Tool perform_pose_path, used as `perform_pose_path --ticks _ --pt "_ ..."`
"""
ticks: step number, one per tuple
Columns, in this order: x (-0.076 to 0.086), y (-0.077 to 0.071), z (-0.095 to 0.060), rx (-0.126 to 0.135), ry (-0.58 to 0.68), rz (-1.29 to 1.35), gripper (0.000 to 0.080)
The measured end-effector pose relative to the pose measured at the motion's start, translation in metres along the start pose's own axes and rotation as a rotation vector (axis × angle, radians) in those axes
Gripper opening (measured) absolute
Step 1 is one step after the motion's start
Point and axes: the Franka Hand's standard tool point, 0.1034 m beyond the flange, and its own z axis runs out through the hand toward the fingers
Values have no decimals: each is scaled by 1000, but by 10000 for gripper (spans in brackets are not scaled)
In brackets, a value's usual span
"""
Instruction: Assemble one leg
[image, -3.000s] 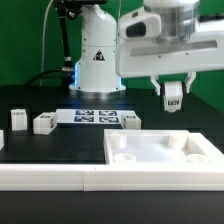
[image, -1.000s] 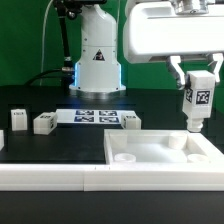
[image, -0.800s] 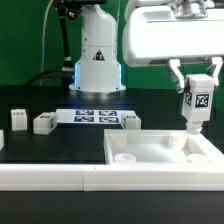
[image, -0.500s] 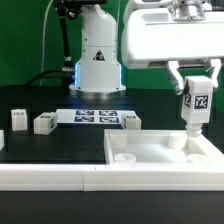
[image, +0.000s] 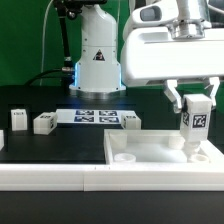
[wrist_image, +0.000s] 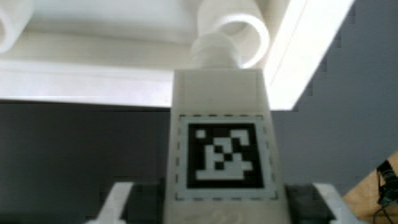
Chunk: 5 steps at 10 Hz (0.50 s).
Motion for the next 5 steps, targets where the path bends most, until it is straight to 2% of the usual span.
perform_pose_path --ticks 5 --pt "1 -6 2 1 36 -8 294"
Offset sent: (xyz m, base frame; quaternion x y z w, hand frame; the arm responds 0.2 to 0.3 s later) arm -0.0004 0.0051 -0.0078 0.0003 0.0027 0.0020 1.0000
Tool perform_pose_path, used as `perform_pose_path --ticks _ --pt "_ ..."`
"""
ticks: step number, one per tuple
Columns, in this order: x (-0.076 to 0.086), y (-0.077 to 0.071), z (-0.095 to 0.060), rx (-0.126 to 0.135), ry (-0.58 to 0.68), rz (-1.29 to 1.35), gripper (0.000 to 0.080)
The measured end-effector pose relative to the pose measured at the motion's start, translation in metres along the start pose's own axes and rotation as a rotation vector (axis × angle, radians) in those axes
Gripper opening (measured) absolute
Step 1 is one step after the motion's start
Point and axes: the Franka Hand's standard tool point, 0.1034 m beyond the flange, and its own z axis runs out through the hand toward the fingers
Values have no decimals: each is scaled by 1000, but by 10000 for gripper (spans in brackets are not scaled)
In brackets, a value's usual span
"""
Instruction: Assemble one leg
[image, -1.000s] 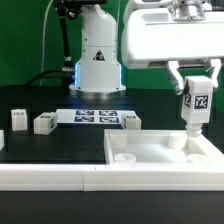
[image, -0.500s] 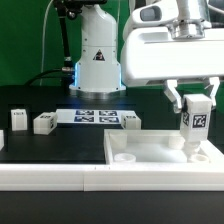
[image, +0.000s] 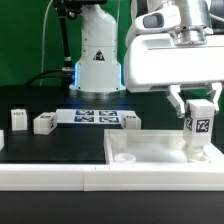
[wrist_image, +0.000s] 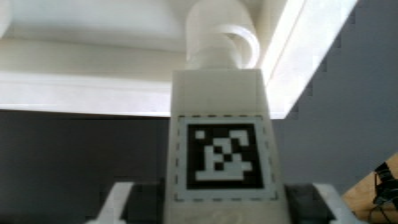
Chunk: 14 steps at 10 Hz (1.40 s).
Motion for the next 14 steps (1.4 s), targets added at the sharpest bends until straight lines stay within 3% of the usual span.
perform_pose_path --ticks 4,9,10,11,12,14 --pt "-13 -5 12 3 -21 -13 294" --pt "-14 -2 13 -4 10 -29 302" --pt "-14 -2 13 -4 10 -29 521" --pt "-14 -2 13 -4 10 -29 521" --pt "-14 -2 13 -4 10 -29 622" --pt "-14 -2 13 -4 10 -29 646"
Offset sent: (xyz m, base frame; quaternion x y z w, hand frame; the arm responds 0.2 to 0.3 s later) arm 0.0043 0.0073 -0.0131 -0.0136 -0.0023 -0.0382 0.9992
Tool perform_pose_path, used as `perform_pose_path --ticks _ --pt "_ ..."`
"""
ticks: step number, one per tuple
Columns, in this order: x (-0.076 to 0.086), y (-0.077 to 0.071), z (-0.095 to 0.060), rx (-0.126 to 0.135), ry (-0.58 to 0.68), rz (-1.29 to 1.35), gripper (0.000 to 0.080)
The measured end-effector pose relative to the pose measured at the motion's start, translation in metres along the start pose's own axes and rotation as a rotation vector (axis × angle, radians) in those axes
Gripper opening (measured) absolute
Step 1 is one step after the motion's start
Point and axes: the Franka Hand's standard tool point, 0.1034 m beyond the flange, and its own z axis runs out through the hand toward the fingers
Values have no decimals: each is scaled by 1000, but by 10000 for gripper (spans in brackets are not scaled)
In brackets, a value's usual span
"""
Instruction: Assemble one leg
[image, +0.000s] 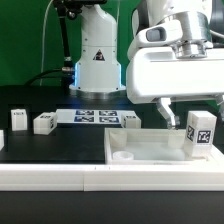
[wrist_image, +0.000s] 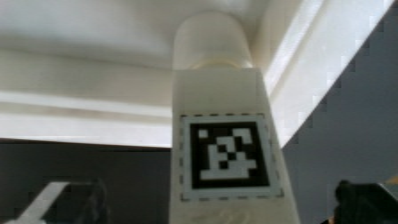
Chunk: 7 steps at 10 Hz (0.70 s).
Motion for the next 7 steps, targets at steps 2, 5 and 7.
perform_pose_path --ticks 2,5,7 --pt "0 0 0 0 0 0 649" --pt "15 1 -14 1 3 11 649" --pt "13 -1 -13 7 -26 11 649"
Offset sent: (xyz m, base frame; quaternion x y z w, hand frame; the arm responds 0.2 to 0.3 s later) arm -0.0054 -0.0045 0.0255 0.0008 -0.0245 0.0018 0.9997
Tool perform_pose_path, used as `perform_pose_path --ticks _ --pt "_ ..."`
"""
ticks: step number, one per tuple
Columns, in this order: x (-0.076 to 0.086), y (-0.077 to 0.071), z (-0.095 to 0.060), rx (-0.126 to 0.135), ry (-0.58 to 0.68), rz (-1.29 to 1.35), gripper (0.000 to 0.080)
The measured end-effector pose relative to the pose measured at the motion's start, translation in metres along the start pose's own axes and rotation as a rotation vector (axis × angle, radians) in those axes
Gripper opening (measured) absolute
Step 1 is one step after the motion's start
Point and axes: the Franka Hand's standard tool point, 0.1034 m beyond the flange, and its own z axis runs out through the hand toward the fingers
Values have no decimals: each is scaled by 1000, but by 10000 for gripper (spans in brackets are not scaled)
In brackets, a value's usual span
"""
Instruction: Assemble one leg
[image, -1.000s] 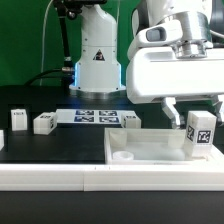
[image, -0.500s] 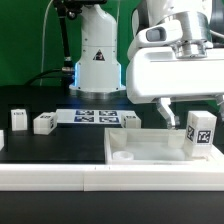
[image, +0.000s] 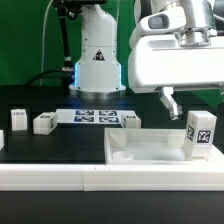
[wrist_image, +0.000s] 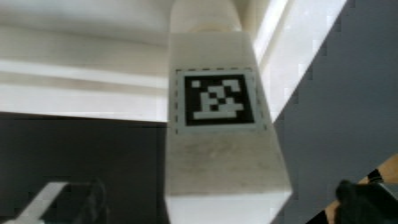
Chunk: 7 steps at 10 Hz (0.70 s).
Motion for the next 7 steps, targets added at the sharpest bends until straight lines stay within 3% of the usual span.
perform_pose_path --ticks 7 --pt "-7 3 3 63 -464 25 649"
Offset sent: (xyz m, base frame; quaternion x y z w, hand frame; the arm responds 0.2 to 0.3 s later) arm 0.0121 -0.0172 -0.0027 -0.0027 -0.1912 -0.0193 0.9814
